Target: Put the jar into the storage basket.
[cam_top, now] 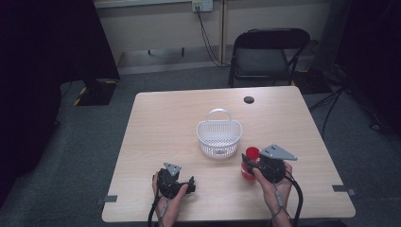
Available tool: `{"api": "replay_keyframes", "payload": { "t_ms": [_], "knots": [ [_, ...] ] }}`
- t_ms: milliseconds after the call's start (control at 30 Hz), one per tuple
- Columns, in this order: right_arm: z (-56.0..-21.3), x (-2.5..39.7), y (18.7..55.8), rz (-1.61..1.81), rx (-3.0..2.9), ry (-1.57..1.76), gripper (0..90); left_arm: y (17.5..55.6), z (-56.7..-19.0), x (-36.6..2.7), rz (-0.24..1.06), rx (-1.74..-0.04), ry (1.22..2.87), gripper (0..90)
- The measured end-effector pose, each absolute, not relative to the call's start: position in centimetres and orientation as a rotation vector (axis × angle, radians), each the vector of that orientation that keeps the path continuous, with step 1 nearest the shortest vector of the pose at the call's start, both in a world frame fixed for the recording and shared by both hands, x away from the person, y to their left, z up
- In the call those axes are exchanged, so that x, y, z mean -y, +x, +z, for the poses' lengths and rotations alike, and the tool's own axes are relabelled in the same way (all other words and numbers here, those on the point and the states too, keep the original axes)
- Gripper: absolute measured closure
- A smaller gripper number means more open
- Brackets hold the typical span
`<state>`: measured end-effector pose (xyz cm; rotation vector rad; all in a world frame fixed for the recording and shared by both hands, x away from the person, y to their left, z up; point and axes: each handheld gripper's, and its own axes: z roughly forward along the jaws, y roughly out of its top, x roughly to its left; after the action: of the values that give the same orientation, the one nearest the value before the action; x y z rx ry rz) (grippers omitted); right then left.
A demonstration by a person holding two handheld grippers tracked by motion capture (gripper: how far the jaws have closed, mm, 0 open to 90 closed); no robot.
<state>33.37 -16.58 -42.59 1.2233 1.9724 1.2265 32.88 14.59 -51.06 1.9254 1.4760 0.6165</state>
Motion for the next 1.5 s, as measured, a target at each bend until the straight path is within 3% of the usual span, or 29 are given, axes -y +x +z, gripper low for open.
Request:
{"api": "replay_keyframes", "payload": {
  "t_ms": [533, 1500],
  "knots": [
    [-41.4, 16.0, 33.4, 1.268, -1.976, 1.181, 55.1, 32.9, -51.1, -14.6, 0.616, -1.476, 1.926, 1.8],
    [-35.4, 13.7, 35.5, 1.338, -1.977, 1.052, 55.0, 32.9, -51.1, -14.6, 0.616, -1.476, 1.925, 1.8]
  ]
}}
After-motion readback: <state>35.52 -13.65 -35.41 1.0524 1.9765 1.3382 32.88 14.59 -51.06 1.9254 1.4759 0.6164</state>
